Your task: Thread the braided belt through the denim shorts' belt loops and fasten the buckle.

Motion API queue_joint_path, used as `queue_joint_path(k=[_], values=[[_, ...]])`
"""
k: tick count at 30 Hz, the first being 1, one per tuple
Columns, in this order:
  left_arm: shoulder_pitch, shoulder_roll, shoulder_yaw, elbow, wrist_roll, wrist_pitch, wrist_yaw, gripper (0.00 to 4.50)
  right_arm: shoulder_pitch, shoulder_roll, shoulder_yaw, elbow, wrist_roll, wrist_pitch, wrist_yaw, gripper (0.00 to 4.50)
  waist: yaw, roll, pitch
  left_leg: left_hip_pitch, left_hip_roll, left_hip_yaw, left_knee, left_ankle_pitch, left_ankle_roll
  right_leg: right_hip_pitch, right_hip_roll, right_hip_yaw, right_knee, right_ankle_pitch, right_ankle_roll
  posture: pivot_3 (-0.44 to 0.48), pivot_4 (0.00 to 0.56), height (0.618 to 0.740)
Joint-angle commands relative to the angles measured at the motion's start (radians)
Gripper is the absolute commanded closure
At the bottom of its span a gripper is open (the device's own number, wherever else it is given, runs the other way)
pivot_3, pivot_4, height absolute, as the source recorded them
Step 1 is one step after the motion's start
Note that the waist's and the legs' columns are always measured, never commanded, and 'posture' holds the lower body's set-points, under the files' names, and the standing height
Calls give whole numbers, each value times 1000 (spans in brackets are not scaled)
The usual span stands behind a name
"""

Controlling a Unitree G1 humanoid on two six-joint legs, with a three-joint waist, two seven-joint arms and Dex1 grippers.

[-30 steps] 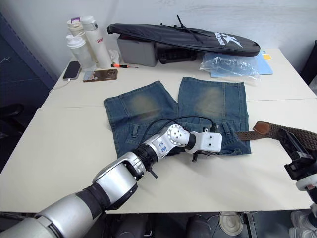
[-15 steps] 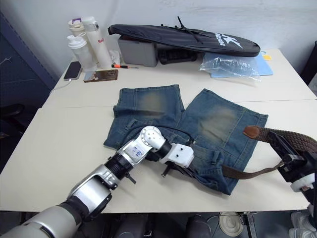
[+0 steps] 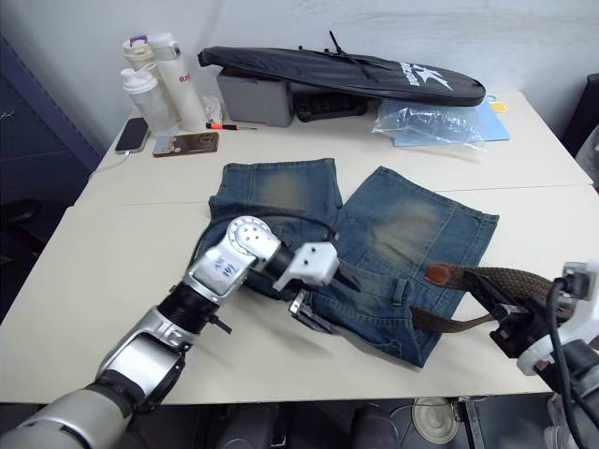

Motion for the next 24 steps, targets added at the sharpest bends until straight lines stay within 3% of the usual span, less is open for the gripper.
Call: queue_joint_path(k=[1, 7, 17, 24], values=[[-37, 8, 105, -83, -97, 159, 62, 16, -15, -27, 47, -13, 33, 6, -37, 4500, -1, 0, 0, 0, 0, 0, 0, 0, 0, 1, 0, 0, 0, 0, 0, 0, 150, 645], [-34, 48, 192, -113, -138, 228, 157, 16, -53, -14, 114, 81, 41, 10, -87, 4500, -3, -1, 0, 1, 0, 0, -1, 1, 0, 1, 1, 1, 0, 0, 1, 0, 150, 645], [23, 99, 187, -200, -154, 254, 236, 16, -147, 8, 211, 190, 33, 43, -81, 4500, -2, -3, -1, 0, 0, 0, 0, 1, -1, 0, 1, 1, 1, 0, 1, 0, 150, 645], [59, 112, 192, -249, -170, 284, 280, 16, -153, -41, 190, 240, 52, 103, -75, 4500, -2, -3, -1, 0, 0, 0, 0, 1, -1, 0, 1, 1, 2, 1, 1, 0, 150, 645]])
